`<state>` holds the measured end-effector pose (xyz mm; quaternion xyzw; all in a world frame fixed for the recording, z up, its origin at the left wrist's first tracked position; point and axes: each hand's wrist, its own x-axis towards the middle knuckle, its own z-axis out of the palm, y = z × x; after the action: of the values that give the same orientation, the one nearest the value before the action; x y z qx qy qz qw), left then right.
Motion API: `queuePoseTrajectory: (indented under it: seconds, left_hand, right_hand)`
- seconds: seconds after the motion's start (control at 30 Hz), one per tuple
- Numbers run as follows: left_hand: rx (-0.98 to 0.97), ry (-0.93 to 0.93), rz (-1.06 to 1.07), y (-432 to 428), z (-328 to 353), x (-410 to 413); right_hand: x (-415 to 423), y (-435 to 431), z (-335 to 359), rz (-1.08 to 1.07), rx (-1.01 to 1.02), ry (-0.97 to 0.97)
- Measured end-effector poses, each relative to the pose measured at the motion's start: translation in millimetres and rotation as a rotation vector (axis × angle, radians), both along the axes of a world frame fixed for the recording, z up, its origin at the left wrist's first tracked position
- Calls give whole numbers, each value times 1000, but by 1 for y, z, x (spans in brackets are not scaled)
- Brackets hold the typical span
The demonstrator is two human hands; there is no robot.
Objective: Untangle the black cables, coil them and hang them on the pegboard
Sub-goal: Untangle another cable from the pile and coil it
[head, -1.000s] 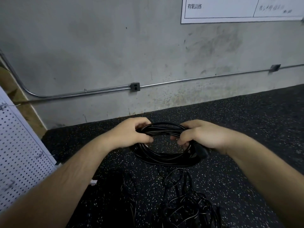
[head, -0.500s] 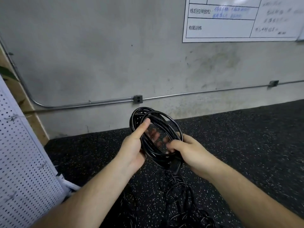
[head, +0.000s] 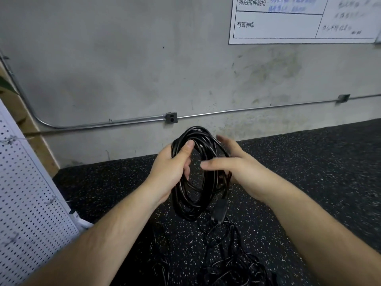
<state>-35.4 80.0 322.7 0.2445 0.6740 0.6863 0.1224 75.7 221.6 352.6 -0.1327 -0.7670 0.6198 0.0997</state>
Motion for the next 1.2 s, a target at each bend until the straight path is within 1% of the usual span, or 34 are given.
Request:
queuePoseTrajectory:
  seconds: [0.03, 0.1, 0.13, 0.17, 0.23, 0.27, 0.3, 0.37, 0.5, 0.6, 0.67, 0.77, 0.87, 0.97, 1.1, 1.2]
  left_hand:
    - [-34, 39, -20, 1, 0, 2]
    - [-37, 41, -45, 4, 0, 10]
    - [-3, -7, -43, 7, -1, 13]
    - [51, -94, -36, 9, -1, 15]
    - [190, -288, -22, 10, 2, 15]
    - [250, -342, -10, 10, 4, 13]
    - [276, -350, 7, 10, 4, 11]
    - [266, -293, 43, 11, 5, 13]
    - [254, -193, 83, 16, 0, 26]
    - [177, -22, 168, 13, -3, 28]
    - [102, 32, 211, 13, 0, 29]
    - [34, 53, 253, 11, 2, 21]
    - [-75, 97, 226, 6, 0, 9]
    - [-161, 162, 196, -1, -3, 0]
    - [-252, 168, 152, -11, -8, -1]
    - [-244, 163, 169, -21, -5, -7]
  right_hand:
    - [-1, 1, 1, -10, 8, 22]
    - [-4, -1, -2, -77, 184, 93]
    - [-4, -5, -6, -91, 288, 140]
    - [-5, -10, -12, -88, 360, 179]
    - [-6, -19, -25, -57, 423, 211]
    - [-7, -22, -30, -56, 453, 206]
    - [-8, -26, -34, -61, 485, 196]
    - [-13, -33, -39, -73, 522, 174]
    - [-15, -38, -42, -90, 515, 133]
    - [-12, -40, -40, -54, 522, 122]
    - [-11, -45, -37, -40, 523, 137]
    - [-10, -50, -34, -15, 589, 120]
    - [-12, -55, -34, 36, 737, 71]
    - [-18, -64, -40, 74, 808, 49]
    - [-26, -75, -50, 141, 842, 21]
    - [-35, -75, -44, 155, 855, 98]
